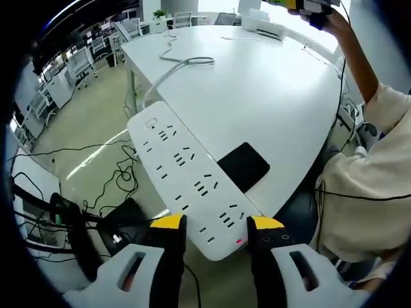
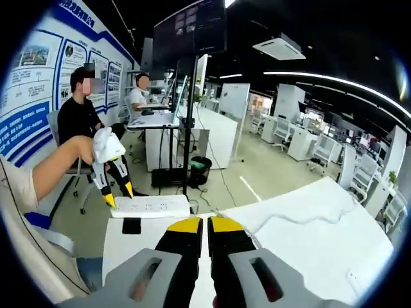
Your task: Pick up the power strip scattered on the table, fix it on the side mounting bracket of the table, and press the switch
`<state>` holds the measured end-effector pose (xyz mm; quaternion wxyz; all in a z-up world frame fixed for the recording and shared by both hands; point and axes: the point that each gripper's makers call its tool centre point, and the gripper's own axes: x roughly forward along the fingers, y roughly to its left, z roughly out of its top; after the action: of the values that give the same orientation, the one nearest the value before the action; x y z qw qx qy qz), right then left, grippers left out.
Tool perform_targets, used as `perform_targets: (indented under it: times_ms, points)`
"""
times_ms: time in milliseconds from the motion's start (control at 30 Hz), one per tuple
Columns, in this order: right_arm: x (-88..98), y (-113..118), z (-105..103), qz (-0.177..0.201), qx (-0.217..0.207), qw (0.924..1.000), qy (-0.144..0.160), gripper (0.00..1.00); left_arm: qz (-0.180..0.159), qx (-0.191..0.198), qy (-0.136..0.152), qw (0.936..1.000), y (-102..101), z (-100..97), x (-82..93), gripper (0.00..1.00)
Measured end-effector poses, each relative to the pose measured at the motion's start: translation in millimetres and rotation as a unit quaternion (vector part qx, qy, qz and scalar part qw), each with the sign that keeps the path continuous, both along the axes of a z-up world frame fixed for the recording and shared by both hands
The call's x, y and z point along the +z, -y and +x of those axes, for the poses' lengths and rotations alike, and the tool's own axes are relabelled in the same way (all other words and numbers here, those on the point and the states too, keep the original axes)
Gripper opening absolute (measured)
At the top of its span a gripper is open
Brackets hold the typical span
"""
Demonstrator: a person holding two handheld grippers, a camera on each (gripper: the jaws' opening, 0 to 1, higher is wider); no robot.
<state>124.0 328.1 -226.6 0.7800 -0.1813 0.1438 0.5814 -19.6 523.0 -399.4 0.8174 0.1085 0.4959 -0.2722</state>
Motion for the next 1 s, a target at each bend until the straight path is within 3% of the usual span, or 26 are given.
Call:
perform_targets:
  times_ms: [533,667,833,1000]
  points:
    - [-6.8,85.5,10.6,0.022,-0.068,0.9974,-0.004,0.01,0.005,0.025,0.033,0.9991,-7.2,0.8,1.8,0.51]
    - [-7.1,102.3,18.6,0.024,-0.086,0.9960,-0.003,0.02,0.000,0.048,0.042,0.9980,-11.6,0.4,1.7,0.55]
    - [-4.5,123.3,35.4,0.039,-0.102,0.9940,-0.005,0.02,-0.005,0.048,0.051,0.9975,-7.8,-3.7,4.7,0.57]
    - [-7.8,139.9,43.5,0.045,-0.111,0.9928,-0.005,0.03,-0.023,0.061,0.094,0.9934,-6.2,4.3,21.2,0.57]
